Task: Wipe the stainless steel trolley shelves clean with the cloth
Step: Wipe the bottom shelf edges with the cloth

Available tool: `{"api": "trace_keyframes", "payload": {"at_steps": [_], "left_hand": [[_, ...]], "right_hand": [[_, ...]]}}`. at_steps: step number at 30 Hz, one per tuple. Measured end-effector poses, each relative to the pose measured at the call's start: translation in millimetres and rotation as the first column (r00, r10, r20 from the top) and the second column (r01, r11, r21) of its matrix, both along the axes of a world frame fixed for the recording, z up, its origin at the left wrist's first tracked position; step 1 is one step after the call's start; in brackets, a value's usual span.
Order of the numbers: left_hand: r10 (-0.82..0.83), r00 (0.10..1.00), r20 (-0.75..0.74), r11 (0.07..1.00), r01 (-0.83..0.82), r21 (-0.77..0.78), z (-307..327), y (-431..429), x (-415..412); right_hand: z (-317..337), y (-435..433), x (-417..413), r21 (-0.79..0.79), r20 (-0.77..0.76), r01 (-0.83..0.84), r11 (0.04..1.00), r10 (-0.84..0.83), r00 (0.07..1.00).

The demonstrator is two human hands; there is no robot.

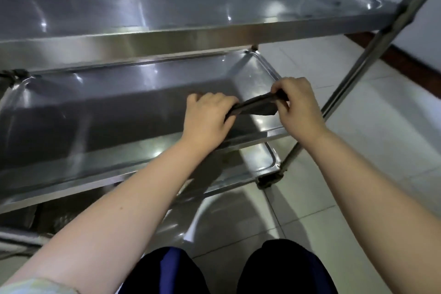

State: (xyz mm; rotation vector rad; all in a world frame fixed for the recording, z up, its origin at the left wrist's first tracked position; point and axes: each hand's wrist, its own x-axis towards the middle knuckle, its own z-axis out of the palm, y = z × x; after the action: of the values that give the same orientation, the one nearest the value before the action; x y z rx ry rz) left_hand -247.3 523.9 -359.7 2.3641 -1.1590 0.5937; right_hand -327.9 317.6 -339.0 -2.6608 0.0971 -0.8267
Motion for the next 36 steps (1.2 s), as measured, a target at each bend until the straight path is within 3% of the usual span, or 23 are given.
{"api": "trace_keyframes", "payload": {"at_steps": [2, 4, 8, 12, 15, 18, 26, 28, 30, 32, 34, 36], "left_hand": [[-0.035, 0.993, 0.112, 0.999, 0.037, -0.016, -13.2, -9.3, -20.3], [-0.093, 0.99, 0.109, 0.994, 0.098, -0.041, -29.4, -19.3, -40.0], [-0.15, 0.986, -0.071, 0.988, 0.153, 0.035, -91.3, -36.7, -68.8], [-0.152, 0.931, -0.332, 0.984, 0.173, 0.037, -181.1, -37.7, -75.6], [-0.066, 0.855, -0.515, 0.995, 0.092, 0.026, -237.7, -36.5, -69.9], [0.036, 0.822, -0.569, 0.997, 0.008, 0.075, -279.4, -38.5, -58.6], [0.079, 0.691, -0.718, 0.975, -0.202, -0.087, -283.7, -88.3, 0.4], [0.258, 0.674, -0.692, 0.951, -0.303, 0.059, -293.2, -103.2, 23.7], [0.384, 0.698, -0.604, 0.918, -0.361, 0.167, -315.2, -105.4, 32.9], [0.397, 0.704, -0.589, 0.915, -0.355, 0.191, -342.5, -95.4, 27.3], [0.461, 0.676, -0.575, 0.887, -0.363, 0.284, -368.4, -78.2, 19.3], [0.535, 0.658, -0.53, 0.843, -0.377, 0.384, -382.7, -63.8, 21.1]], "right_hand": [[-15.5, -6.5, -29.8, 0.034, 0.07, 0.035, 0.999, -0.037, 0.997], [-32.6, -13.8, -55.9, 0.019, 0.117, 0.038, 0.999, -0.04, 0.992], [-89.3, -34.7, -88.5, 0.045, 0.004, -0.035, 0.998, 0.035, 0.999], [-187.8, -38.5, -104.5, 0.183, -0.151, -0.061, 0.981, 0.089, 0.985], [-260.7, -36.1, -101.4, 0.237, -0.201, -0.034, 0.971, 0.084, 0.976], [-306.0, -41.4, -83.0, 0.268, -0.227, -0.004, 0.963, 0.067, 0.972], [-306.7, -84.2, -7.3, 0.277, -0.255, 0.085, 0.957, -0.012, 0.967], [-316.2, -92.5, 30.3, 0.081, -0.392, 0.154, 0.985, -0.11, 0.913], [-338.4, -81.9, 53.2, -0.179, -0.624, 0.144, 0.973, -0.225, 0.748], [-369.8, -63.5, 59.7, -0.15, -0.761, 0.073, 0.986, -0.162, 0.629], [-395.3, -48.1, 53.6, -0.043, -0.783, 0.015, 0.999, -0.043, 0.62], [-408.5, -41.2, 49.5, -0.09, -0.768, 0.009, 0.996, -0.075, 0.636]]}}
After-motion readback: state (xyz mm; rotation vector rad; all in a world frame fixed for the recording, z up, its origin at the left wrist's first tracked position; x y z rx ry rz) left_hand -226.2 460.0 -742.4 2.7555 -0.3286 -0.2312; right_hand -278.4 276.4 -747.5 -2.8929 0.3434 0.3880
